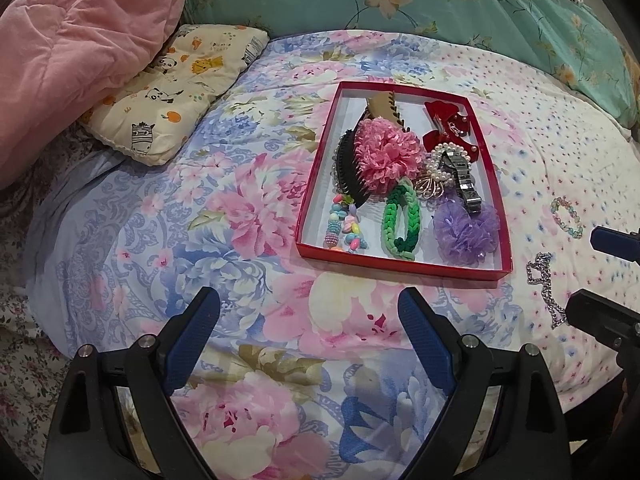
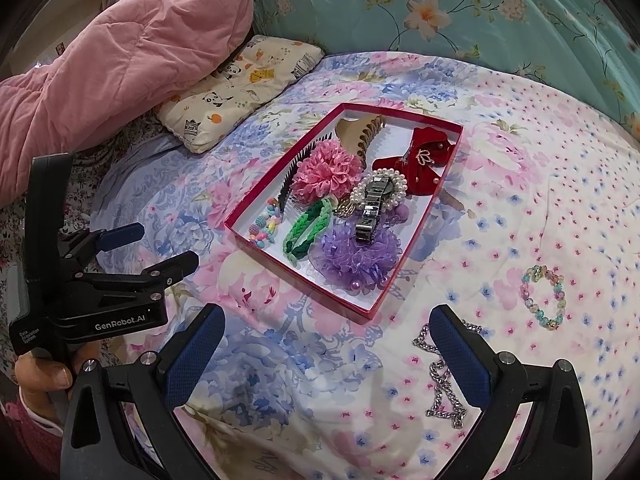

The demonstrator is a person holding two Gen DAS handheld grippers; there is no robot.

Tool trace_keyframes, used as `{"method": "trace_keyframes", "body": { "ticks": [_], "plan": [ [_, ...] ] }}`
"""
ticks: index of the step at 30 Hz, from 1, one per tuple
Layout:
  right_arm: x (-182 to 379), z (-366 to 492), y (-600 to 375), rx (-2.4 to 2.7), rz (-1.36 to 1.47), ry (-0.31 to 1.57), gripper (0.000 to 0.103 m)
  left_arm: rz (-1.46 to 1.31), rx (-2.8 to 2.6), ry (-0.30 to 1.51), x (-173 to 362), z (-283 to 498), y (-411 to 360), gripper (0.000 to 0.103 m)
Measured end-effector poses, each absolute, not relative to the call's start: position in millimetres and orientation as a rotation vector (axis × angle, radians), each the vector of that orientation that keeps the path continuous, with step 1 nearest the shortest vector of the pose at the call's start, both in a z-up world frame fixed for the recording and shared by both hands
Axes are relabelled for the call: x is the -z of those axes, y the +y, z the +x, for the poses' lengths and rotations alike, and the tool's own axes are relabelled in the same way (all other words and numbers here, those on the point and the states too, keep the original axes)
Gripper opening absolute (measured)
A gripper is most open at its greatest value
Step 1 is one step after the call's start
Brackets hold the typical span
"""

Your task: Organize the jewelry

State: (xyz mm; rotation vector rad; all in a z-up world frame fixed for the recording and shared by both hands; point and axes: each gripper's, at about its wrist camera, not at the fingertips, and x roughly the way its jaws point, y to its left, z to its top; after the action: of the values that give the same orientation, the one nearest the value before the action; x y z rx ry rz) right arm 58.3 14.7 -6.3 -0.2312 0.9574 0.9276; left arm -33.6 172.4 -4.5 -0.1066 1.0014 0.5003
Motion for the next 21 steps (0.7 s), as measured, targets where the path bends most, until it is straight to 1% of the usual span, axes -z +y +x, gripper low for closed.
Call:
{"method": "trace_keyframes", "body": {
  "ticks": [21],
  "plan": [
    [10.1, 60.2, 15.0, -0.925, -0.204, 0.962, 0.103, -0.081, -0.507, 0.991, 6.1, -32.2, 169.1, 0.091]
  ]
}}
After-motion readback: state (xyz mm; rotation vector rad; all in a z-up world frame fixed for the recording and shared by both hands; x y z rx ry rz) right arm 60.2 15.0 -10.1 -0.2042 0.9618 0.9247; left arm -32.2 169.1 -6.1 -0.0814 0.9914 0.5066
